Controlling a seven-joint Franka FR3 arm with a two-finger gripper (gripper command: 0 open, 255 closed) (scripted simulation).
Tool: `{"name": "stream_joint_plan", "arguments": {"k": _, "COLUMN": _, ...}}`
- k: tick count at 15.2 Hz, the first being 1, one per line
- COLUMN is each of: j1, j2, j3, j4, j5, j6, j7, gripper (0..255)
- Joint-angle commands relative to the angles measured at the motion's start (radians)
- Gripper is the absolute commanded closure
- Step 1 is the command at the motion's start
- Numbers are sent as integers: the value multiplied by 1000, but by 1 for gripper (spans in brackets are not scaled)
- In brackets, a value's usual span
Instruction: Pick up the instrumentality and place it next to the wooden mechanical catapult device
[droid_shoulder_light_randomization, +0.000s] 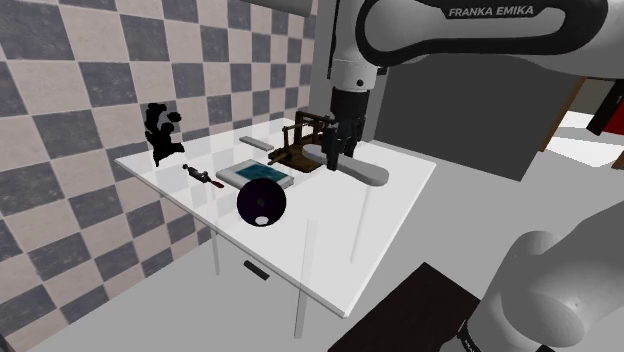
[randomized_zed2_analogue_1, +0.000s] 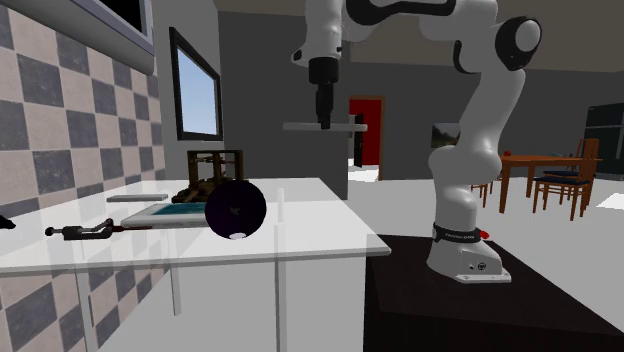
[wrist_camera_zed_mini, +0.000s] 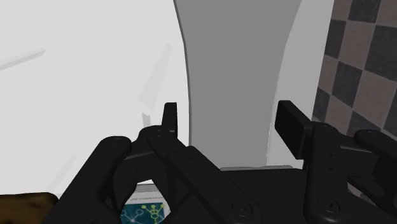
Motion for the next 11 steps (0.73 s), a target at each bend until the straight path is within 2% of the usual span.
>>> {"name": "stream_joint_plan", "arguments": {"k": 1, "j1": -9, "j2": 7, "j3": -17, "j4": 12, "j5": -8, "j6": -6, "j7": -24, "gripper": 255}}
{"name": "stream_joint_plan", "arguments": {"k": 11, "j1": -97, "j2": 108, "j3": -176, "j4": 99, "j5": -74, "j6": 8, "j7": -252, "gripper": 255}}
